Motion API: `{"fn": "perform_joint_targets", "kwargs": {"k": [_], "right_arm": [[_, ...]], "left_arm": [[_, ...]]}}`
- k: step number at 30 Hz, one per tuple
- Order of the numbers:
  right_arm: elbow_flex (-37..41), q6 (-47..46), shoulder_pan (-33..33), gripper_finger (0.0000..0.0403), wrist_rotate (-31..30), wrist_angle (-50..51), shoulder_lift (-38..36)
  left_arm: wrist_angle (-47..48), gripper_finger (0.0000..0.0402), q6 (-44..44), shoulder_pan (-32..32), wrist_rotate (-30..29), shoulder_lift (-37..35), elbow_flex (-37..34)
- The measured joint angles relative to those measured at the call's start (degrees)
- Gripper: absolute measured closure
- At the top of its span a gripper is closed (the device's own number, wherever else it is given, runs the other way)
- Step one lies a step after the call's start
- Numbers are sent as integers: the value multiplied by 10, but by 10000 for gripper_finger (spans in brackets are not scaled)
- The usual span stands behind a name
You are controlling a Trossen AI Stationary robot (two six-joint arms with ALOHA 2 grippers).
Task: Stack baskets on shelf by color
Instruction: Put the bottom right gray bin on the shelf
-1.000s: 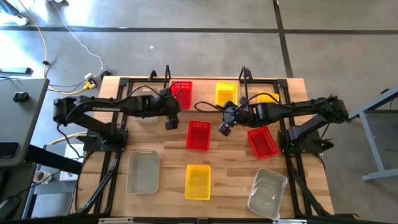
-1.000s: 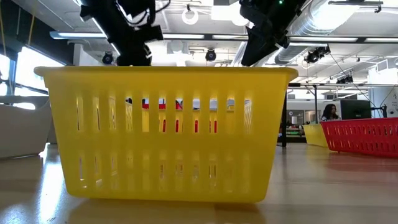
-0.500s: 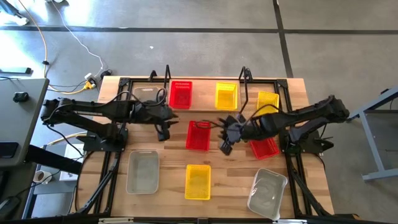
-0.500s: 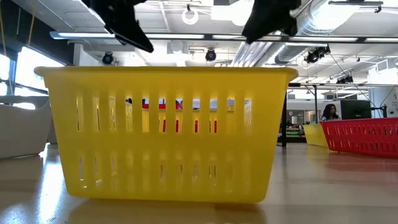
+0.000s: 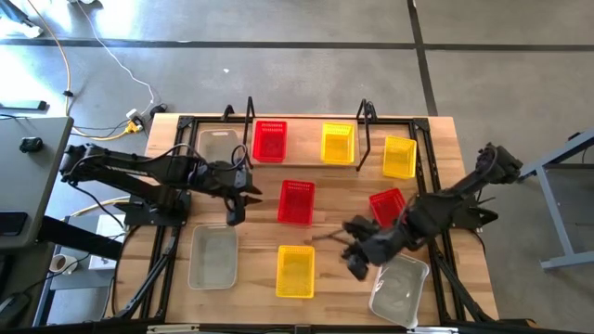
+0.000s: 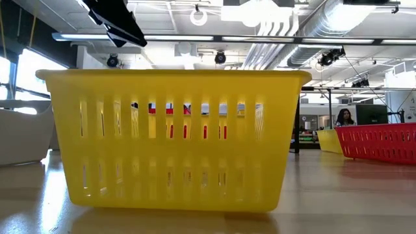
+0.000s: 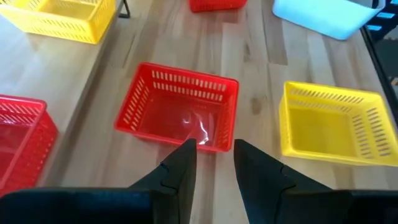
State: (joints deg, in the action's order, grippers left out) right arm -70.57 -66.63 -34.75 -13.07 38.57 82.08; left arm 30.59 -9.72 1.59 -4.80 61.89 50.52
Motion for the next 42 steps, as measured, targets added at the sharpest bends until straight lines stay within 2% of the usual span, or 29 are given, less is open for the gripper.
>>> {"fn": "perform_joint_targets", "kwargs": {"k": [4,10,14,21,27,34,42], "right_arm": [[0,-31,-49,355,1,5,0],[0,-91,-103,350,46,37,0],[0,-112,-133,328,73,46,0],[1,-141,-185,268,72,62,8],[2,-145,-218,242,77,51,51],[2,-144,-238,242,117,-8,117],[2,-144,-239,242,161,-15,176]], "left_arm": [[-1,304,-14,-6,-3,0,0],[-1,304,-71,-6,-4,0,0],[0,304,-108,-6,-6,0,0],[26,304,-167,-6,-5,0,0],[48,304,-192,-6,-5,0,0],[48,304,-207,-6,-5,0,0],[48,304,-212,-6,-5,0,0]]}}
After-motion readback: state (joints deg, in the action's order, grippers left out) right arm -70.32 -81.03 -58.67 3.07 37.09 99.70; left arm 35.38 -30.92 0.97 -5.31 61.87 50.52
